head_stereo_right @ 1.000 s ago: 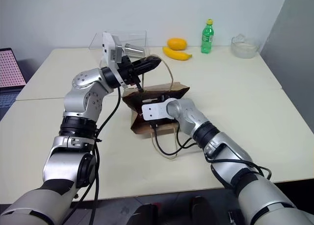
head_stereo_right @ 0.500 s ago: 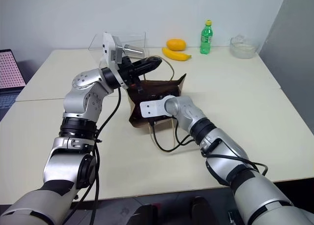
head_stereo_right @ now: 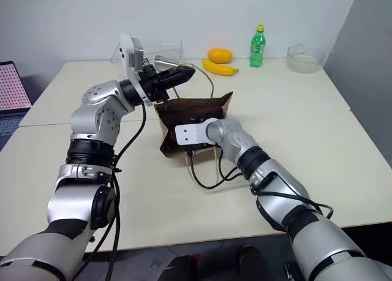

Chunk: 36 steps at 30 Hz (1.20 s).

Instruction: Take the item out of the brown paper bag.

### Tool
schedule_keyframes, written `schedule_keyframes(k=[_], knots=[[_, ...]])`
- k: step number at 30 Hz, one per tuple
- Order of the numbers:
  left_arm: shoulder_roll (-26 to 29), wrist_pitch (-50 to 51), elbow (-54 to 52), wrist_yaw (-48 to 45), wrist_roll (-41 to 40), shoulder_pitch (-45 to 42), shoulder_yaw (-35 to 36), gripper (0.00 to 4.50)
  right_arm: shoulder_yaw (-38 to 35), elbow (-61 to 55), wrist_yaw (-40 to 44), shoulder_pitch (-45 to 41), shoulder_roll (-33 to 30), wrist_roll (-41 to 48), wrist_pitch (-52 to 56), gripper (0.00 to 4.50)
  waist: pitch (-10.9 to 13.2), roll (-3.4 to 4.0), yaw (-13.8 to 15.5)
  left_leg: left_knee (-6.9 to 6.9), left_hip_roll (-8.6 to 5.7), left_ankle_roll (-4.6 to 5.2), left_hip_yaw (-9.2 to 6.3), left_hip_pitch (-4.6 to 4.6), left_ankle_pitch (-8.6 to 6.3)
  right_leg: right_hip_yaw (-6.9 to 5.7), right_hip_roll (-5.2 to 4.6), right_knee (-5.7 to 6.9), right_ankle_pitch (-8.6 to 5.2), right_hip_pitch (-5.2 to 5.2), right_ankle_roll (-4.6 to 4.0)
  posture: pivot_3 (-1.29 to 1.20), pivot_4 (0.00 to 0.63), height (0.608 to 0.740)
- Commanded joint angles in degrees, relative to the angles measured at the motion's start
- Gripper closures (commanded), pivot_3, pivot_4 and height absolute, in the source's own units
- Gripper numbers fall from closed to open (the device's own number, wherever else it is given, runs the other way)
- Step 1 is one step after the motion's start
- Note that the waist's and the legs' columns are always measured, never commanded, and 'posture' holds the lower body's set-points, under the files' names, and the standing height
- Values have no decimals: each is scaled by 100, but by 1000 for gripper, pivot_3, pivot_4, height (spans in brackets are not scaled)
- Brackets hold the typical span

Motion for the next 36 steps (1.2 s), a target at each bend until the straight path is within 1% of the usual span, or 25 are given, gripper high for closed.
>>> schedule_keyframes(k=[1,6,14,19,22,25,36], knots=[[84,-23,-159,-66,-50,-102,62,4500,-135,-454,216,224,-27,165,166,2380,0,0,1,0,0,-1,-1,-1,0,0,0,-2,0,-1,0,0,150,740],[79,-106,-83,-102,22,-131,28,4500,-144,-1110,407,491,-128,151,427,2381,0,0,3,-2,0,-3,0,-5,1,0,0,-5,0,-5,0,0,150,740],[37,-252,39,-125,112,-182,2,4500,-207,-1826,632,737,-278,180,719,2382,0,0,5,-2,0,-2,0,-8,1,-1,-1,-6,0,-6,0,0,150,740],[17,-400,120,-104,171,-192,-8,4500,-447,-2862,981,1037,-474,378,1125,2427,1,0,8,-1,0,-2,-1,-13,1,-2,-1,-7,0,-9,0,0,150,740],[10,-463,173,-67,191,-216,1,4500,-523,-3284,1144,1153,-556,519,1344,2563,1,0,8,-1,0,-2,-1,-14,1,-2,-1,-7,0,-10,0,0,150,740],[0,-523,228,-40,208,-235,-2,4500,-654,-3712,1332,1251,-638,711,1568,2578,2,0,9,-1,0,-1,-1,-16,0,-3,-1,-7,0,-10,0,0,150,740],[-47,-664,397,-5,278,-312,-3,4500,-683,-4116,1470,1276,-869,1003,1837,2579,2,0,11,-1,0,1,-1,-17,-1,-3,-2,-8,0,-11,0,0,150,740]])
